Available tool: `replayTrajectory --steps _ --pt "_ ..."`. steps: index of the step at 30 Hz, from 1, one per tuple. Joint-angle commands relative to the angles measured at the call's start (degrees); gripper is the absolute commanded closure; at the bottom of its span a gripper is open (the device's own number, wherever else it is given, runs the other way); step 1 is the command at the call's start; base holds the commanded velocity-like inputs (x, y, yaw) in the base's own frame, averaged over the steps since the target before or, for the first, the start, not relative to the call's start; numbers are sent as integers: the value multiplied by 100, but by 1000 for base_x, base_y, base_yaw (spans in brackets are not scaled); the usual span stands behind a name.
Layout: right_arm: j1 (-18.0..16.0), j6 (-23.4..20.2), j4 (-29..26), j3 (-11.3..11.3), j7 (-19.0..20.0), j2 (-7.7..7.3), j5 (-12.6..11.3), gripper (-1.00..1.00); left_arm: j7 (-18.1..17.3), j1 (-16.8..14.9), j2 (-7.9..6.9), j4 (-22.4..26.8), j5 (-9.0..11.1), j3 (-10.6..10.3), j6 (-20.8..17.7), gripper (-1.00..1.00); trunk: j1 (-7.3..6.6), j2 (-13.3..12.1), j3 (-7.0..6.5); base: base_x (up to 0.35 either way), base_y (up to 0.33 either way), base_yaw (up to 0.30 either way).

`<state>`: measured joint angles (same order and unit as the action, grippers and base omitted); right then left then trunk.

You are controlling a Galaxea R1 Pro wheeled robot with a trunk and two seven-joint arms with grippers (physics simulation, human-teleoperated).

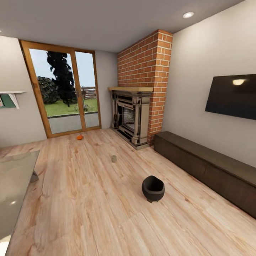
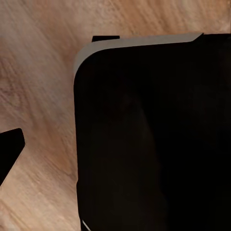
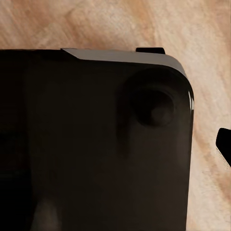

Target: Place each of the two pumpkins and all three candles from the living room inside a cabinet in the living room (use any cabinet), then make sure every cabinet is closed, and position the cauldron so it is next to a table in the living room.

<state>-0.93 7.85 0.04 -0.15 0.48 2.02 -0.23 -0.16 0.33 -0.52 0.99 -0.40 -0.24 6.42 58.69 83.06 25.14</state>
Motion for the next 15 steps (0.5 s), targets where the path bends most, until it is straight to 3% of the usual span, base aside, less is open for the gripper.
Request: replayTrajectory --steps 1,6,15 --pt "-3 22 5 -3 5 0 -3 -100 -2 2 1 9 -4 -2 8 -100 4 2 5 331 62 0" --pt "-3 23 5 -3 5 17 -3 -100 -2 2 4 14 -12 -10 8 -100 4 2 5 331 20 -65" --pt "-3 24 -19 -3 5 85 -7 -100 -2 2 0 93 -19 -11 8 -100 4 2 5 339 -1 -253"
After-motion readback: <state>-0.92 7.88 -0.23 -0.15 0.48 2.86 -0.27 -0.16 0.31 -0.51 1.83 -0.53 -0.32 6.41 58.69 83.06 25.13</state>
